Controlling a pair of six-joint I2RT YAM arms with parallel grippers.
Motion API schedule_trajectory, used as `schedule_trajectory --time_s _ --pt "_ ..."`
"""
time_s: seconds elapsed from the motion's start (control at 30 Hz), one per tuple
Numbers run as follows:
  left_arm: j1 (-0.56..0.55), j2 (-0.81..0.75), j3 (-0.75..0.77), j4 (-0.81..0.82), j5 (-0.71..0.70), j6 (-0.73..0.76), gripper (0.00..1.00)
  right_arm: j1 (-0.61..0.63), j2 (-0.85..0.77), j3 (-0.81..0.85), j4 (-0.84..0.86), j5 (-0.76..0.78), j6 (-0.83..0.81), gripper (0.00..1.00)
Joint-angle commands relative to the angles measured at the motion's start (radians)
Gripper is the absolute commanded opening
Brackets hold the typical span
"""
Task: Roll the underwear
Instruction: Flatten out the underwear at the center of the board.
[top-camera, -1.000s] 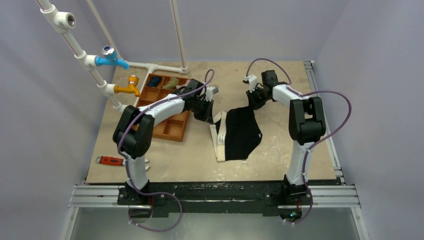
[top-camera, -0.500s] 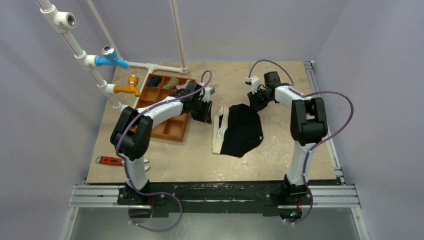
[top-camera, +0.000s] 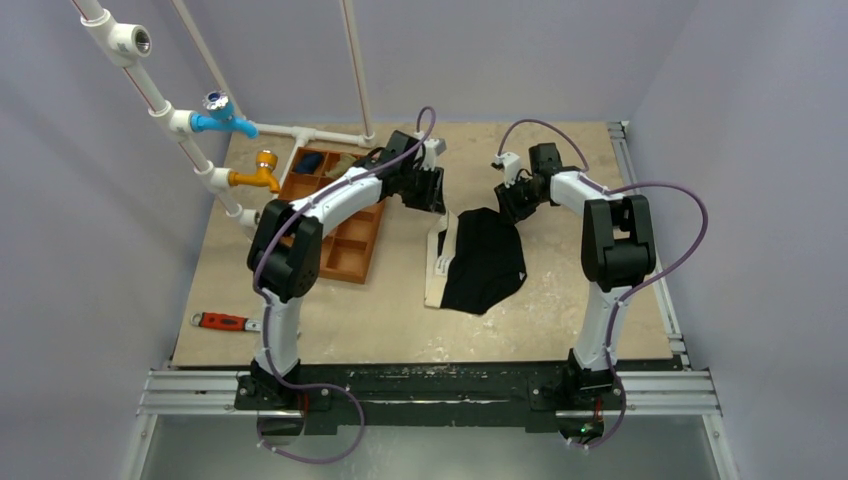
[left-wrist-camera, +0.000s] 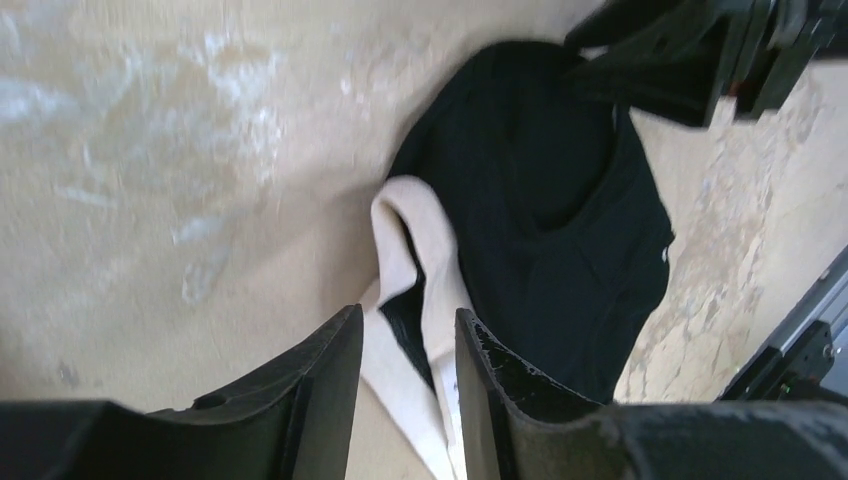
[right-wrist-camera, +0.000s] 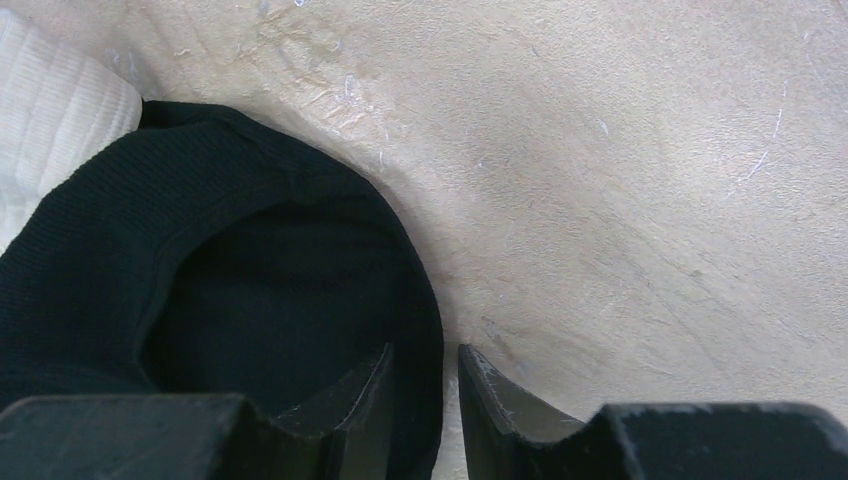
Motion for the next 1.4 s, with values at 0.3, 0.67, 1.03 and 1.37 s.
schedule_trajectory --time_s 0.3,0.67,1.03,1.37 --pt "-0.029 0.246 0.35 -0.141 0.02 -0.035 0.52 -0.004 -0.038 -0.008 -0.019 -0.053 -0.009 0.3" --pt "-0.041 0.285 0.341 -0.119 0.024 -0.012 0.4 -0.003 -0.035 -0.017 -0.026 -0.059 -0.009 0.3" --pt "0.044 0.126 0.227 -0.057 0.12 -0.035 0.0 -0.041 -0.05 -0.013 -0.017 0.005 -0.035 0.07" --pt "0.116 0.035 0.097 0.136 0.359 -0.165 0.03 -0.058 -0.059 -0.019 -0.015 0.006 -0.048 0.02"
